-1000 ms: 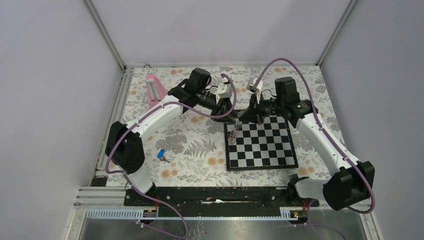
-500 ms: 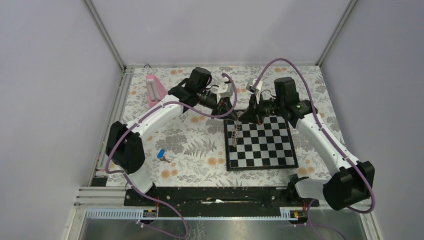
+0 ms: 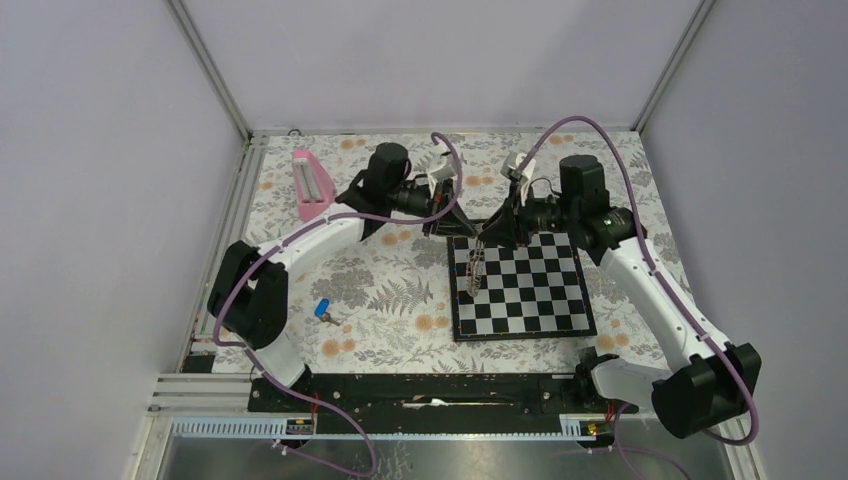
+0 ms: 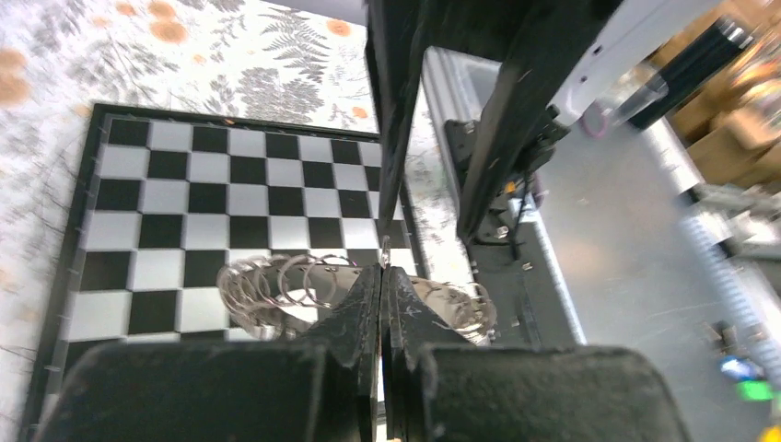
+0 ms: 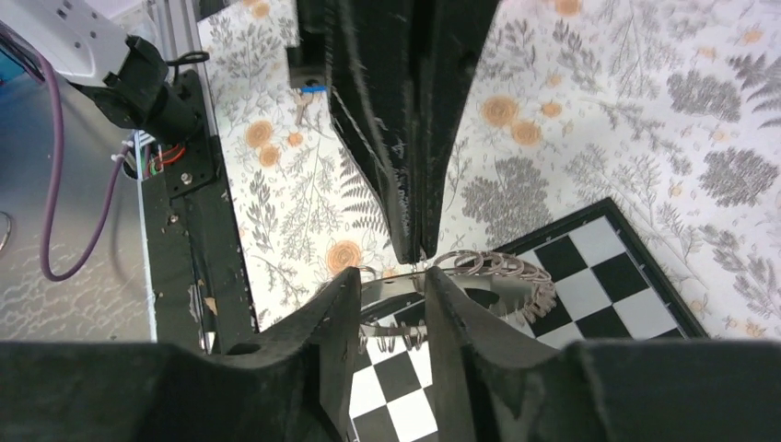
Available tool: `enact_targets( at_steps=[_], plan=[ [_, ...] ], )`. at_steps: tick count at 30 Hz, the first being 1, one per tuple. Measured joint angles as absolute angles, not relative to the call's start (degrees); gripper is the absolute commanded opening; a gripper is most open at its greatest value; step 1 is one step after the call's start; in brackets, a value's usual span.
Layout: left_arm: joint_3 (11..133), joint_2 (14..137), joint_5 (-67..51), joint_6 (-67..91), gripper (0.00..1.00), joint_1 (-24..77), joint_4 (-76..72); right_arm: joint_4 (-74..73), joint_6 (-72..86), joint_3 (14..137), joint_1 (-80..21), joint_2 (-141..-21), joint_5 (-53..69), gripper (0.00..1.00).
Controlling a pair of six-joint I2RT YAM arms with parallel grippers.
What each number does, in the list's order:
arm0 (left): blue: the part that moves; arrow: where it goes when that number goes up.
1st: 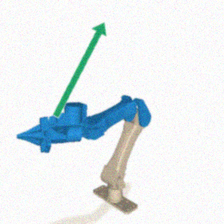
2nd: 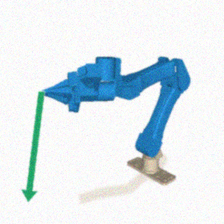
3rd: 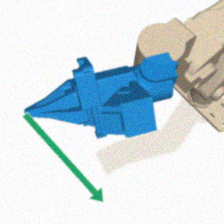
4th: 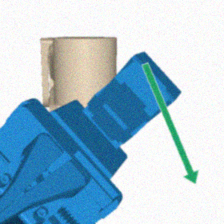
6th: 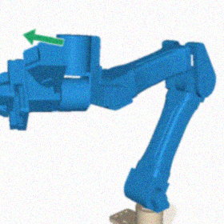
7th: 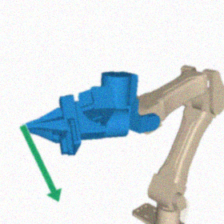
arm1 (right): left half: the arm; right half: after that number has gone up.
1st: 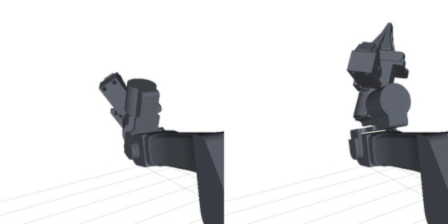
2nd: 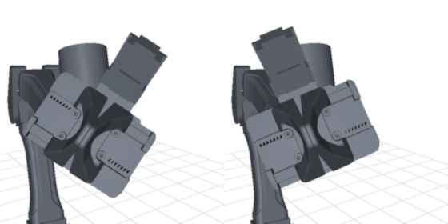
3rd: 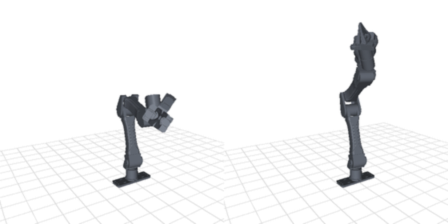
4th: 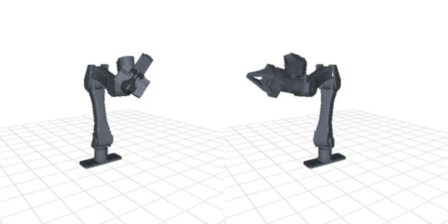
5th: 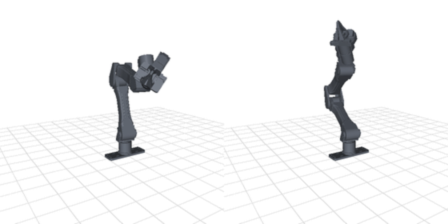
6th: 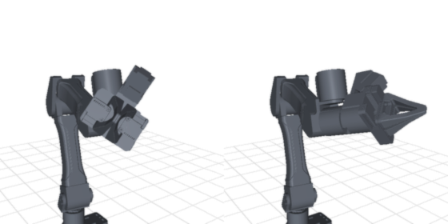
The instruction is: Put the keys on the keyring
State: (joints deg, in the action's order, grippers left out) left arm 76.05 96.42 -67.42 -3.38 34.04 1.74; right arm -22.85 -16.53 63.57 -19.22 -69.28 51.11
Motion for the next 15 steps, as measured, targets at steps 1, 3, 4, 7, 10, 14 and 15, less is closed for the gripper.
enact_targets(
  at_steps=[1, 3, 4, 7, 10, 14, 15],
  plan=[
    [72.9, 96.1, -67.6, 2.7, 0.0, 33.5, -5.0, -22.3, -16.0, 63.6, -19.0, -68.6, 51.5, 0.49],
    [66.3, 95.9, -67.7, 15.7, 0.0, 32.3, -19.9, -21.4, -14.8, 63.6, -18.6, -67.3, 52.2, 0.55],
    [63.1, 95.9, -67.5, 22.3, 0.0, 31.8, -27.5, -21.0, -14.0, 63.6, -18.4, -67.0, 52.6, 0.56],
    [58.3, 96.4, -67.1, 38.4, 0.0, 30.8, -44.9, -19.9, -12.1, 64.2, -17.9, -66.7, 53.7, 0.56],
    [57.4, 96.8, -66.0, 49.9, 0.0, 30.7, -59.2, -19.4, -10.6, 64.9, -17.7, -66.7, 54.0, 0.56],
    [56.6, 96.8, -64.5, 58.2, 0.0, 30.7, -70.6, -17.7, -8.7, 65.2, -17.6, -66.7, 55.2, 0.53],
    [56.2, 96.8, -64.3, 59.6, 0.0, 30.8, -72.3, -17.2, -8.3, 65.2, -17.6, -66.8, 55.6, 0.52]
  ],
)
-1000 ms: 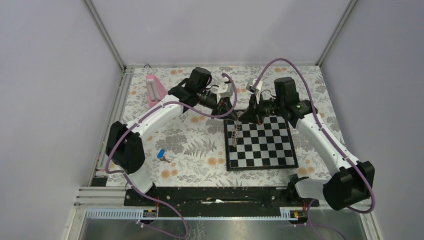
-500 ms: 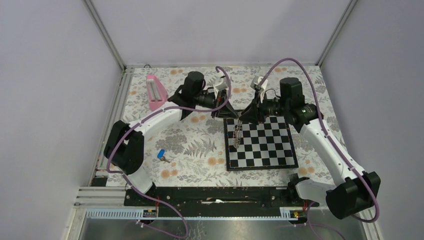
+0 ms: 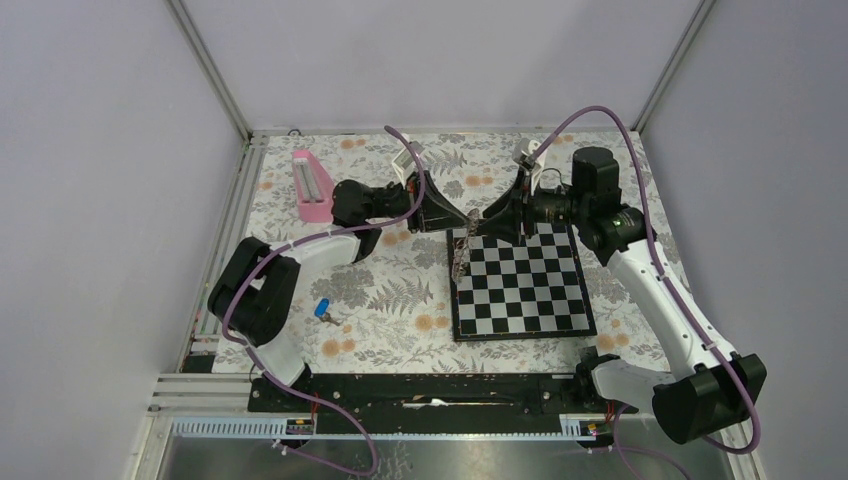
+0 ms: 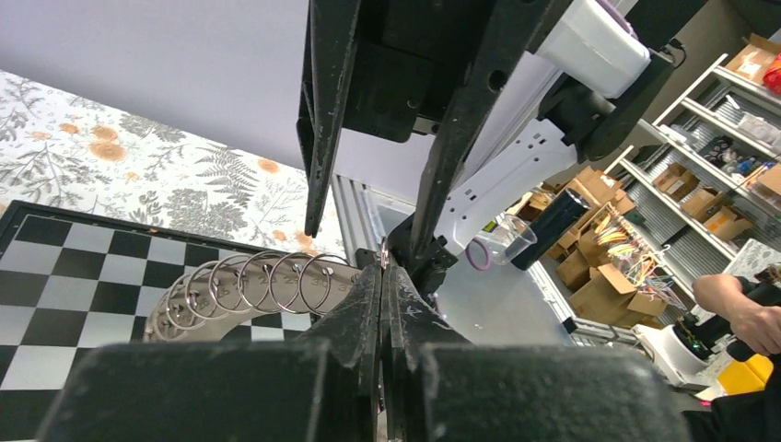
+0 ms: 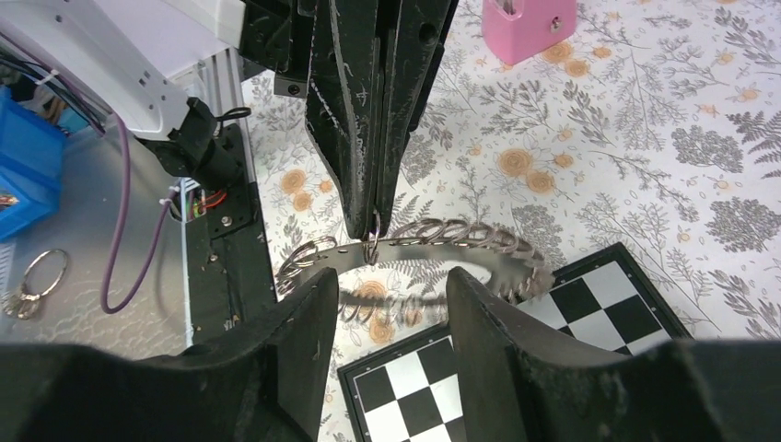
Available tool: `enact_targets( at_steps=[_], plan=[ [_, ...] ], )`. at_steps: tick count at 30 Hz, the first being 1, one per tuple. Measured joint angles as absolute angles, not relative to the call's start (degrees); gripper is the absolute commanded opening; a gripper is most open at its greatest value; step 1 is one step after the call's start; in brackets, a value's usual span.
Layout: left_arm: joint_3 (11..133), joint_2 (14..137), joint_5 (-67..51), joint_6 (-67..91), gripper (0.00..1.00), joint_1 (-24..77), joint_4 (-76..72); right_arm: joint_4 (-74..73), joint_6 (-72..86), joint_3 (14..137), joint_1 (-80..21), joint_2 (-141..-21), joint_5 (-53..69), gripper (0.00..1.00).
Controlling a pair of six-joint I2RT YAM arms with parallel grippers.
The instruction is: Put the keys on the keyring
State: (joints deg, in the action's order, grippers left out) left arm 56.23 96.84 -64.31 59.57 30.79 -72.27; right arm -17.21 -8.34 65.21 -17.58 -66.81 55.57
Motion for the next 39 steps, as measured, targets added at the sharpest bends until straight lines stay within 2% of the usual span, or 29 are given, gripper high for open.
enact_targets(
  at_steps=[7, 16, 28, 39],
  plan=[
    [55.1, 97.3, -63.8, 64.4, 0.0, 30.9, -78.3, -15.5, -6.7, 65.4, -17.6, -67.4, 58.4, 0.4],
    [54.7, 97.7, -63.7, 64.8, 0.0, 30.9, -79.4, -11.4, -3.2, 65.4, -17.6, -68.1, 61.6, 0.33],
    [54.7, 97.7, -63.5, 64.8, 0.0, 31.0, -79.4, -6.9, 0.6, 62.3, -17.6, -68.6, 63.9, 0.33],
    [54.7, 98.0, -65.8, 66.1, 0.0, 31.1, -82.5, -7.5, 1.1, 62.6, -16.9, -68.6, 64.3, 0.44]
  ],
)
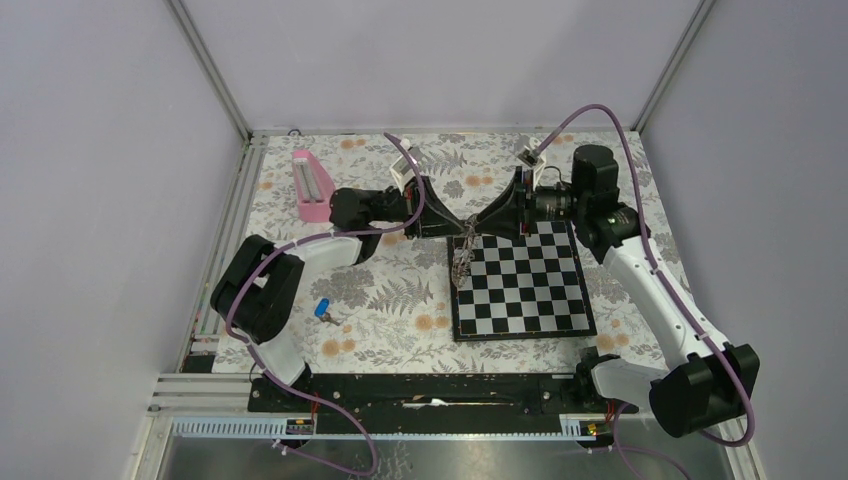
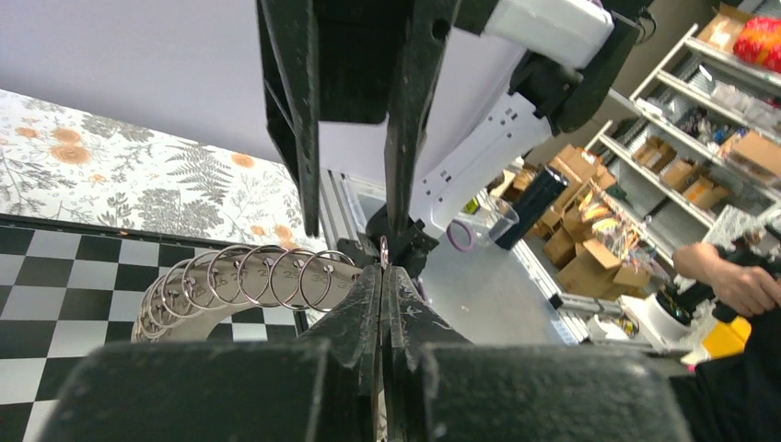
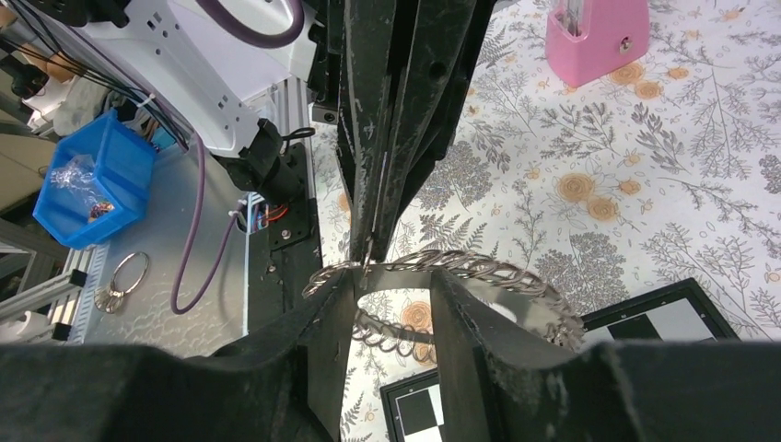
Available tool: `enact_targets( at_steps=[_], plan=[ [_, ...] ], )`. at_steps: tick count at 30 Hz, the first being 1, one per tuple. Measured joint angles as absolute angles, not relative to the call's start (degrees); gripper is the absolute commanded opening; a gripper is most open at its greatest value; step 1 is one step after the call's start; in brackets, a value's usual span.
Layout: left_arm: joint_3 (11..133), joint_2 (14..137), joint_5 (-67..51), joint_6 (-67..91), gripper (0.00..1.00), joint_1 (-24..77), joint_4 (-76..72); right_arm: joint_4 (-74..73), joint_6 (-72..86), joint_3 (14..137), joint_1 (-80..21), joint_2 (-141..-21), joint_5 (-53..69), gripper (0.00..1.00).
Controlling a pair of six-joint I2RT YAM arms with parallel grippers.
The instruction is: Put the keys on the keyring
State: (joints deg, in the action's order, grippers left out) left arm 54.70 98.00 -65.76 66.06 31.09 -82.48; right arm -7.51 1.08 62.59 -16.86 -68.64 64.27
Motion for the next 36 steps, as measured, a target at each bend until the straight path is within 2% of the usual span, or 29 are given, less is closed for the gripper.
enact_targets(
  at_steps=[10, 19, 36],
  plan=[
    [54.7, 98.0, -76.9, 60.8, 0.01, 32.6, -84.2, -11.6, -3.2, 64.3, -15.6, -66.2, 69.7, 0.47],
    [54.7, 96.7, -86.4, 55.2, 0.0, 35.1, -84.8, -19.1, -12.0, 64.5, -15.6, -65.3, 68.5, 0.48],
    [55.4, 95.0, -89.5, 50.4, 0.0, 38.4, -85.6, -28.0, -24.5, 62.0, -15.5, -64.2, 66.4, 0.48]
  ],
)
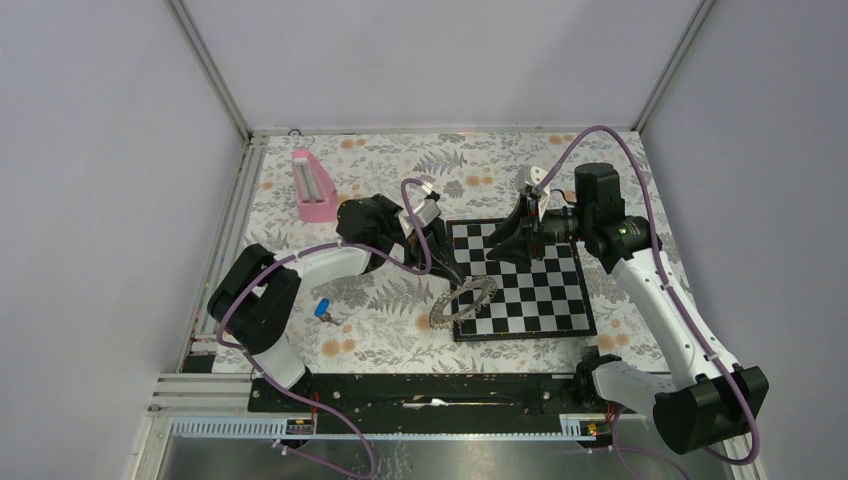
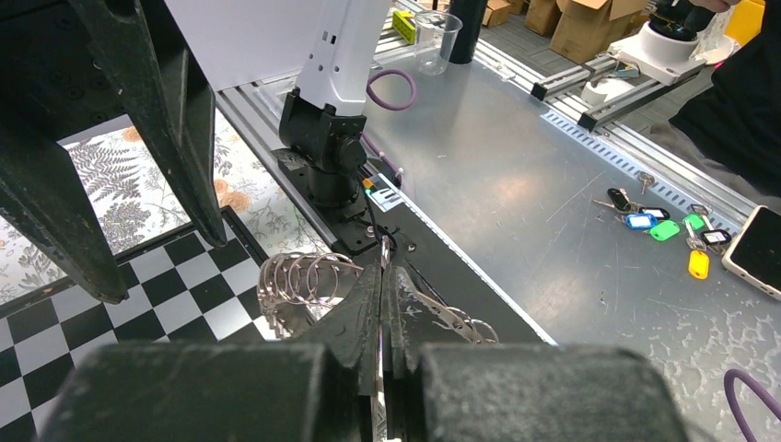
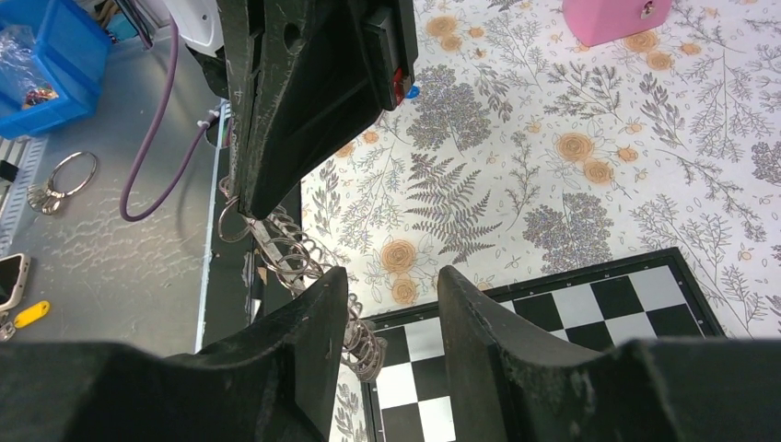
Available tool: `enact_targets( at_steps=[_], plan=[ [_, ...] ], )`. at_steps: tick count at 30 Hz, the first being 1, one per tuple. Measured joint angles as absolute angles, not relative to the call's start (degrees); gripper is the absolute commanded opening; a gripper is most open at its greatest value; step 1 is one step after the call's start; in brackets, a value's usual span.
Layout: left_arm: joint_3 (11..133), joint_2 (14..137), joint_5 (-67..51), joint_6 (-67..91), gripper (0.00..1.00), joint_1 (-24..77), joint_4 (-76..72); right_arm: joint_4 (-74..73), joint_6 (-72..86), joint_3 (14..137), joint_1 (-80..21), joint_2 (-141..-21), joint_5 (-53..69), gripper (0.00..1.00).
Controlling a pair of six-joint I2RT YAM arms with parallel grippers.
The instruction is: Put the keys on the keyring
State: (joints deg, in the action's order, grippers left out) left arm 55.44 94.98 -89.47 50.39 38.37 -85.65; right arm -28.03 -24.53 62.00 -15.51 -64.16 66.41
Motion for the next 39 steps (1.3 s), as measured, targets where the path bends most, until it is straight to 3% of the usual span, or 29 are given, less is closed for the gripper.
enact_targets(
  at_steps=[10, 24, 39],
  plan=[
    [55.4, 94.9, -89.0, 53.2, 0.0, 38.1, -85.7, -29.9, -25.8, 62.0, -15.5, -62.7, 65.4, 0.49],
    [56.9, 98.1, -79.8, 58.5, 0.0, 32.7, -85.3, -31.9, -24.6, 66.4, -15.7, -63.7, 63.8, 0.48],
    [60.0, 97.8, -68.8, 42.8, 0.0, 29.7, -60.9, -24.7, -16.4, 67.6, -15.8, -67.3, 59.6, 0.47]
  ],
)
